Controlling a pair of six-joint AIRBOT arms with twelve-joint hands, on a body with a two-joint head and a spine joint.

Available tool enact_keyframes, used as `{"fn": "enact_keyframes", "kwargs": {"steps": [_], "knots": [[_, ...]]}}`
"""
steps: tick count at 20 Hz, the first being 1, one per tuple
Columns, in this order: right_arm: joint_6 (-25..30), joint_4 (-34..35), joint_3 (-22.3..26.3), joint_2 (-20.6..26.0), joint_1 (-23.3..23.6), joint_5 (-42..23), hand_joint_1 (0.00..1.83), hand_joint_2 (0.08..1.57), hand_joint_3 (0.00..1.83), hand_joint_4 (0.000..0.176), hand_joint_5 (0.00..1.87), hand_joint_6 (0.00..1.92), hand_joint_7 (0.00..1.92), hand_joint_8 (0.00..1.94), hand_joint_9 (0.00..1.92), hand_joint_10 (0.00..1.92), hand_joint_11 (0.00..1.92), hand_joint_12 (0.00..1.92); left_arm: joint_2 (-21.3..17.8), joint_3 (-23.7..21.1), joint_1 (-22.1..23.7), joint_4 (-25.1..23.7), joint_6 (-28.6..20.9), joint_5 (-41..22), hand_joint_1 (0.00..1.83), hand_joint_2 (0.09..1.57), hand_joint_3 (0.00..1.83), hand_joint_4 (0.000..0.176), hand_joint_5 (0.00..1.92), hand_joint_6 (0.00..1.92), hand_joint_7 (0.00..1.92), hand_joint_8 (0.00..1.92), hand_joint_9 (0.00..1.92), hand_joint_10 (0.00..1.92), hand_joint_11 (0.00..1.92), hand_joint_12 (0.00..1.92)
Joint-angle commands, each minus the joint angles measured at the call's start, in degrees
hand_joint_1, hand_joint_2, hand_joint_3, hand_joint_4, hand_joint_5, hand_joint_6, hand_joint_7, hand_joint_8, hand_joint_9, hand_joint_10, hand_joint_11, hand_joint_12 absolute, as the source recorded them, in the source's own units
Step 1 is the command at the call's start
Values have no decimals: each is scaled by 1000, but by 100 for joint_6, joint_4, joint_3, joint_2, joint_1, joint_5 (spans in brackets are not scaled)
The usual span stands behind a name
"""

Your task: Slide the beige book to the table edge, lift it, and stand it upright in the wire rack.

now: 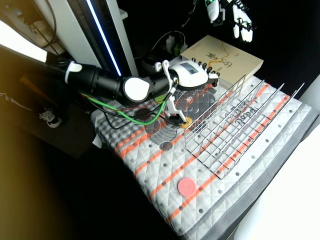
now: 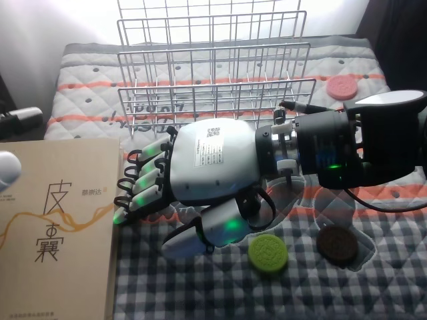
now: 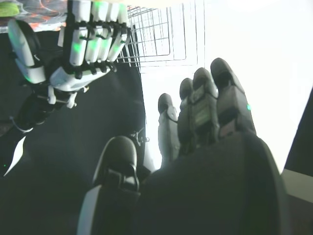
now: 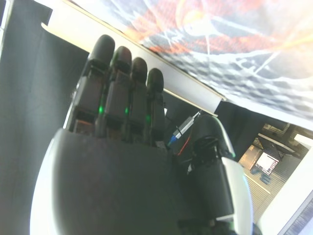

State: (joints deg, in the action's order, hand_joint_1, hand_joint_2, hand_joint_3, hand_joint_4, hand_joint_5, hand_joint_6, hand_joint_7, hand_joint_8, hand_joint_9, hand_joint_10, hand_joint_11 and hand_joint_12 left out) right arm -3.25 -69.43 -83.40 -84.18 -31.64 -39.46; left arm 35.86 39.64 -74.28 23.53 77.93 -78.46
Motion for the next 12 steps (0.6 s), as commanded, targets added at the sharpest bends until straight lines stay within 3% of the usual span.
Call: {"fn": "enact_keyframes", "kwargs": {"steps": [1,3,4,5,6,7,8,9,10,11,12], "knots": [[5,388,81,-31,109,-389,0,1374,0,0,401,0,445,0,432,0,197,727,5,36,9,107,-35,-969,0,1378,3,102,371,1,234,1,211,1,0,441],[5,429,163,100,109,-390,0,1376,0,0,385,0,423,1,409,2,128,855,3,9,-48,202,-36,-1196,0,1405,9,82,359,0,249,4,202,0,0,407],[5,501,220,227,109,-391,0,1367,0,0,374,0,409,0,390,0,106,855,5,-14,-97,279,-36,-1378,0,1397,3,86,365,2,239,3,186,2,0,344],[5,582,275,360,109,-393,0,1363,0,0,371,0,409,1,384,0,94,847,17,-33,-126,348,-40,-1535,0,1399,4,74,371,4,234,2,189,5,0,330],[5,721,383,571,105,-416,0,1346,0,0,366,2,395,3,365,0,98,774,61,-59,-168,461,-61,-1788,40,1407,4,47,388,5,232,1,168,2,0,362],[5,856,481,727,64,-464,0,1349,0,0,353,2,377,5,342,2,122,692,119,-73,-232,563,-121,-1982,110,1389,0,54,394,5,239,3,167,2,0,362],[-123,1142,625,949,3,-580,0,1363,0,0,360,0,382,0,344,0,163,620,186,-62,-323,709,-329,-2079,172,1373,0,47,389,1,247,2,169,2,0,306],[-285,1335,728,1096,-38,-645,0,1361,0,0,363,0,385,1,347,1,175,608,243,-20,-368,769,-487,-2078,277,1371,0,22,381,2,265,7,181,5,0,279],[-499,1603,849,1259,-96,-738,0,1353,0,0,355,2,368,4,337,4,118,651,302,25,-468,834,-722,-2073,338,1352,0,0,428,0,328,2,232,8,0,524],[-671,1866,955,1435,-140,-857,0,1385,0,0,349,0,355,4,329,1,75,734,361,58,-593,927,-962,-2075,348,1341,0,0,432,3,337,1,244,7,0,631],[-793,2130,1052,1613,-202,-1000,0,1392,0,0,343,1,342,2,316,0,39,774,403,84,-715,1043,-1171,-2076,405,1294,0,0,445,3,335,3,288,14,0,856]]}}
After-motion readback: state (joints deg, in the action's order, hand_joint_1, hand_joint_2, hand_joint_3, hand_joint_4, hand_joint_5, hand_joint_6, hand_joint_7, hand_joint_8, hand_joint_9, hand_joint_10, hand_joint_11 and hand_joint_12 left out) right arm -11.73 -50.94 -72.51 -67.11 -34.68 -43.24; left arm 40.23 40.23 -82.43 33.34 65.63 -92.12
